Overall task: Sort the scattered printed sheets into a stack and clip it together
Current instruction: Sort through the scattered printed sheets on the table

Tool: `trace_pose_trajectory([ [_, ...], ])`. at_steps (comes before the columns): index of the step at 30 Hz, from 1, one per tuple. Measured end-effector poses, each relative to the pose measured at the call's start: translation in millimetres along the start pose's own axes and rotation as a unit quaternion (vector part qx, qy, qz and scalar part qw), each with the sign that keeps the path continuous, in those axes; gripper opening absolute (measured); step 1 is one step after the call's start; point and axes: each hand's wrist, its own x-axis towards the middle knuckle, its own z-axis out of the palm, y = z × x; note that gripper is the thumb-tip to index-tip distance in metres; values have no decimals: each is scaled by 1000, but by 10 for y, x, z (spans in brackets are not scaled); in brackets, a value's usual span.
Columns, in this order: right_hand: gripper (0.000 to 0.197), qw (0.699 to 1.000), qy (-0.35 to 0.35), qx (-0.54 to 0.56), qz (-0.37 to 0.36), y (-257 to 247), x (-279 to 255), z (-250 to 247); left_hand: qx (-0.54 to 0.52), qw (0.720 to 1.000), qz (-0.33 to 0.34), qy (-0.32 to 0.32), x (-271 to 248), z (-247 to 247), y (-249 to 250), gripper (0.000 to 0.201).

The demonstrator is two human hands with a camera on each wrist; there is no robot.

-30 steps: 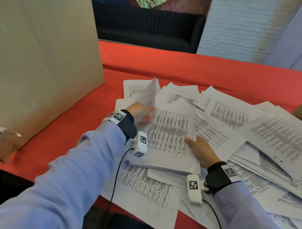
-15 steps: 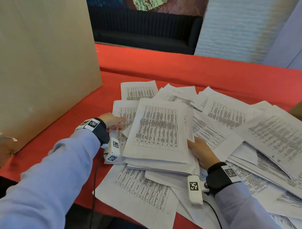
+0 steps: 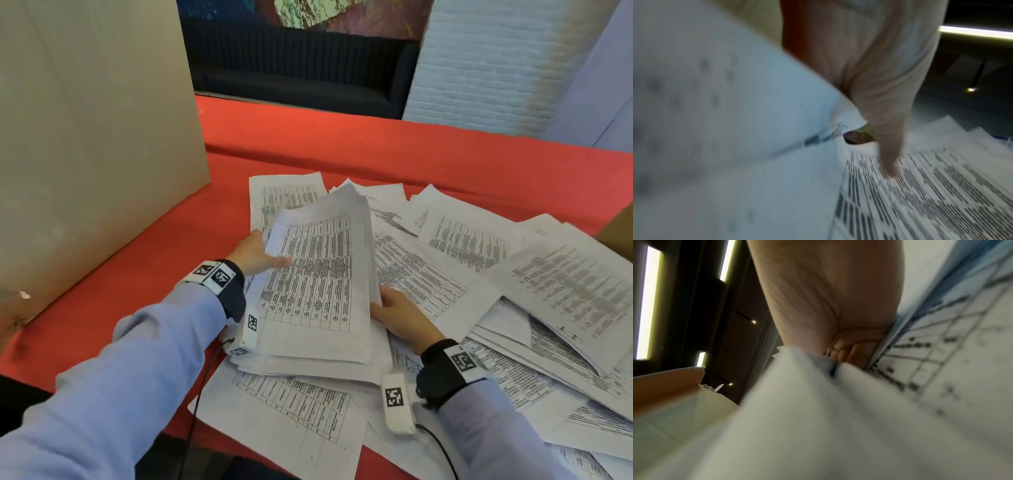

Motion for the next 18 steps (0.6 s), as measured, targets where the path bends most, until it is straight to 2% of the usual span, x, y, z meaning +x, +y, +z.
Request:
trace_pose_trajectory([
  [4,22,999,44,3,10,34,25,-22,49,992,22,114,-25,32,-26,22],
  [5,23,998,64,20,20,55,39,-45,61,989,26,133,-32,-12,-48,14],
  [7,22,992,95,71,31,87,38,-85,55,983,24,175,-28,-162,-88,22],
  [9,17,986,106,121,34,95,21,-102,-8,968,54,245,-64,-416,-38,20],
  [11,16,984,99,148,27,92,10,-96,-84,936,112,323,-177,-782,111,16],
  [13,17,983,87,158,23,86,6,-77,-144,904,163,369,-344,-1141,316,13],
  [14,18,983,83,160,24,80,3,-74,-183,891,181,375,-413,-1270,409,9],
  [16,19,985,81,151,30,58,-4,-70,-251,881,183,357,-448,-1351,486,15],
  [18,20,985,83,144,35,41,-8,-76,-282,899,156,297,-385,-1182,479,19],
])
